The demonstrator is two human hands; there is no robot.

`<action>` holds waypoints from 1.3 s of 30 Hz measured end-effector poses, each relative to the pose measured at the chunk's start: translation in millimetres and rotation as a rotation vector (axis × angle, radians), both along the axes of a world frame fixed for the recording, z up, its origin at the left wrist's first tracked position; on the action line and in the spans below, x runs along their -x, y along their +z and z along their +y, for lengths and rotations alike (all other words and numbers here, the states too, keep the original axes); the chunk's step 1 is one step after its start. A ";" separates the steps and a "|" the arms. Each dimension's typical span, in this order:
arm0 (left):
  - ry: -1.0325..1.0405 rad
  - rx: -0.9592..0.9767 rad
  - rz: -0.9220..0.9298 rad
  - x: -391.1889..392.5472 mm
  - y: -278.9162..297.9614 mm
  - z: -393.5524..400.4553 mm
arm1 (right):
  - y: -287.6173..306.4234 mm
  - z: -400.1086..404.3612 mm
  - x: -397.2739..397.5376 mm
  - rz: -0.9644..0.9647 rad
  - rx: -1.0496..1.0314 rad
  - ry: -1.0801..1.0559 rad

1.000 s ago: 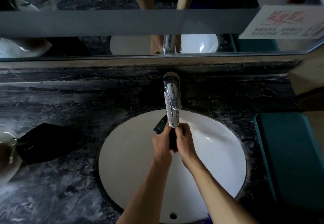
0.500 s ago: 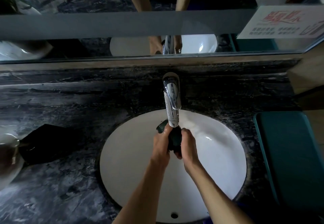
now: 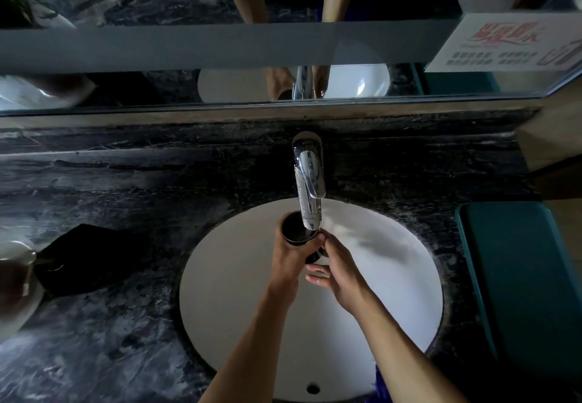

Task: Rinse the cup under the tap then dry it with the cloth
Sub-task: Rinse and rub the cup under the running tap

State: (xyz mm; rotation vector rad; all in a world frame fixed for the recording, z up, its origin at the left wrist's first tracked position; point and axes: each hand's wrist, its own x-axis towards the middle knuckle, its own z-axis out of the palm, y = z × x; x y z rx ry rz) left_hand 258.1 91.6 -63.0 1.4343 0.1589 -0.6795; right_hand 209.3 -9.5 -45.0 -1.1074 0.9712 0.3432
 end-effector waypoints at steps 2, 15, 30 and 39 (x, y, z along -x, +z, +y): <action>-0.045 -0.027 -0.043 -4.0 -1.4 5.9 | -0.6 -4.2 3.8 -0.032 -0.084 -0.045; -0.200 0.044 -0.048 -5.4 2.9 25.7 | -5.9 -12.7 9.2 -0.233 -0.205 -0.050; 0.003 0.126 0.311 -0.6 -5.4 39.2 | -5.1 -7.1 2.8 -0.256 -0.187 -0.137; 0.003 0.047 0.258 -0.6 -11.2 44.8 | -7.1 -4.5 5.4 -0.247 -0.166 -0.167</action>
